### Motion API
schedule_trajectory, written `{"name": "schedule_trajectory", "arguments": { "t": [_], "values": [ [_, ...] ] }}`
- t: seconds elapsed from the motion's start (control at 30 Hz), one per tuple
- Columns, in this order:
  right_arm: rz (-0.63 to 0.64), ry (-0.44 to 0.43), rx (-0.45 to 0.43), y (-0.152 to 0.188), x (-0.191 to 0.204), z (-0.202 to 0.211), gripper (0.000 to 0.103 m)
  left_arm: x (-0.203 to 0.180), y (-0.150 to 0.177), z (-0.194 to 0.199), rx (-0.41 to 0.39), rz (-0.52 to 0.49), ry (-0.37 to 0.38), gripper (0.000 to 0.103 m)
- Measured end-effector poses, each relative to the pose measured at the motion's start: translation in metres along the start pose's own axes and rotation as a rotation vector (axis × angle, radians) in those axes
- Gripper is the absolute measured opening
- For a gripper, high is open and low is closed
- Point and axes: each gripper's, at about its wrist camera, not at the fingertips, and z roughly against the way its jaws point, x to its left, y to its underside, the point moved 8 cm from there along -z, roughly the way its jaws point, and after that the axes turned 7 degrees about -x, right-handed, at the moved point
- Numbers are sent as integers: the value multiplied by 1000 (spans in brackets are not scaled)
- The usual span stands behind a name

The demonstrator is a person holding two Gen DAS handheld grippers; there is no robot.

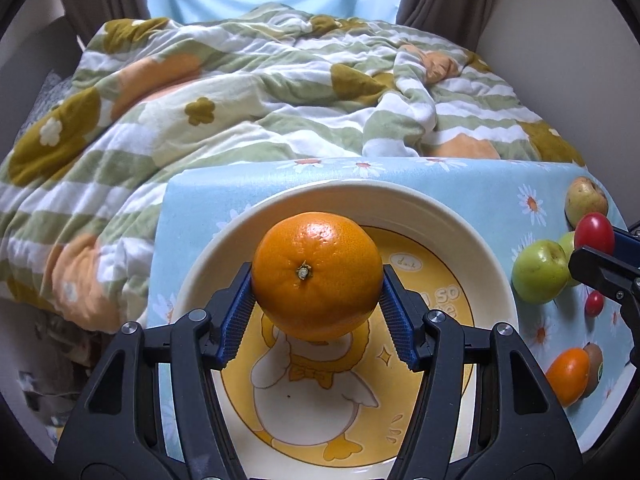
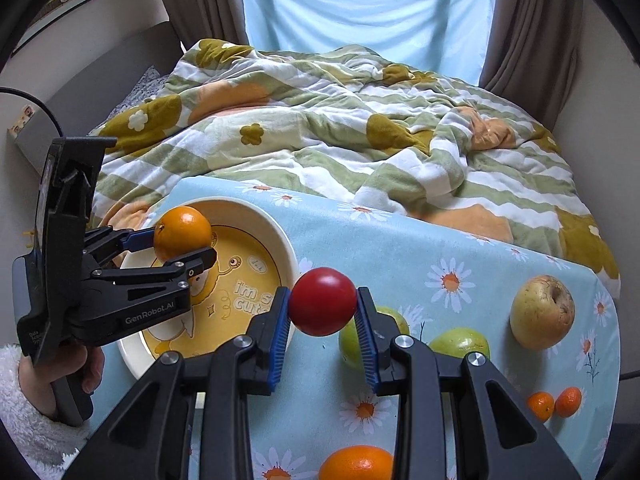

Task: Organize fruits
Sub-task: 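Carry the orange into the duck bowl and open the left gripper while the right carries the tomato, then lower the red tomato into the bowl beside the orange and open the right gripper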

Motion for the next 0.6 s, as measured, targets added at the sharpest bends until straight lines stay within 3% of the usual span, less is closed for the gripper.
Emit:
{"name": "schedule_trajectory", "arguments": {
  "t": [0.07,0.13,0.23,0.6],
  "values": [
    [-11,11,5,0,-3,0,29,1,-3,-1,-10,-11,0,71],
    [-16,23,6,0,-6,1,29,1,-9,3,-38,-15,-4,103],
    [-21,33,-1,-1,-11,4,29,0,-17,12,-75,-5,10,103],
    [44,-37,8,-14,-5,-2,29,17,-3,39,-45,42,-62,103]
  ]
}}
